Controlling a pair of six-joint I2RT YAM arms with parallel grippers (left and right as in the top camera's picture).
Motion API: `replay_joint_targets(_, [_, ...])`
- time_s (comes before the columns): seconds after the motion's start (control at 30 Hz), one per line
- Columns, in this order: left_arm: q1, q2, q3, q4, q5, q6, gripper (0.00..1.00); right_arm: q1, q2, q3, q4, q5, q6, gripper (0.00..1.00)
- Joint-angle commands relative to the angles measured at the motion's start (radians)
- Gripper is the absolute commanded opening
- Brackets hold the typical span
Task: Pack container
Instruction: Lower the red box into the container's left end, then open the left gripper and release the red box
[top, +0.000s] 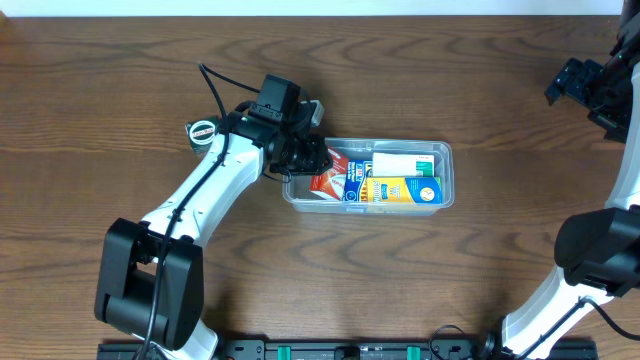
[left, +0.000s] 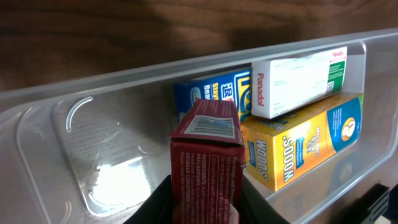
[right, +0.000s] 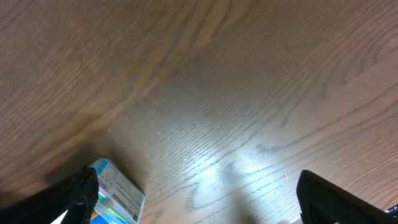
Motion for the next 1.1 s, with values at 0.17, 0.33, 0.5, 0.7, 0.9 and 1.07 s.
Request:
replay_joint_targets(0.17, [-0.002,0.0,0.016,0.009,-0.011,-0.013,0.45,-0.008,0.003,0.013,-0.001,0.014,-0.01,0.99])
replay_joint_targets(0.33, [-0.002,0.0,0.016,0.01,-0.011,-0.013,0.48,-0.008,0.003,0.013,-0.001,0.014,-0.011,0.99])
replay_joint_targets(0.5, [-0.002,0.0,0.016,0.016,-0.011,-0.013,0.48,-0.008,0.003,0.013,-0.001,0.014,-0.01,0.99])
replay_joint_targets(0.7, [-0.001,-0.006,0.027,0.038,-0.003,-0.013,0.48,-0.008,0.003,0.013,-0.001,0.014,-0.01,0.99])
replay_joint_targets(0.9, [-0.001,-0.071,0.051,0.038,0.029,-0.013,0.49,-0.008,0.003,0.013,-0.001,0.014,-0.011,0.99])
replay_joint_targets(1.07, [0.005,-0.194,0.051,0.039,-0.015,0.079,0.62,-0.008,0.003,0.013,-0.001,0.014,-0.011,0.99])
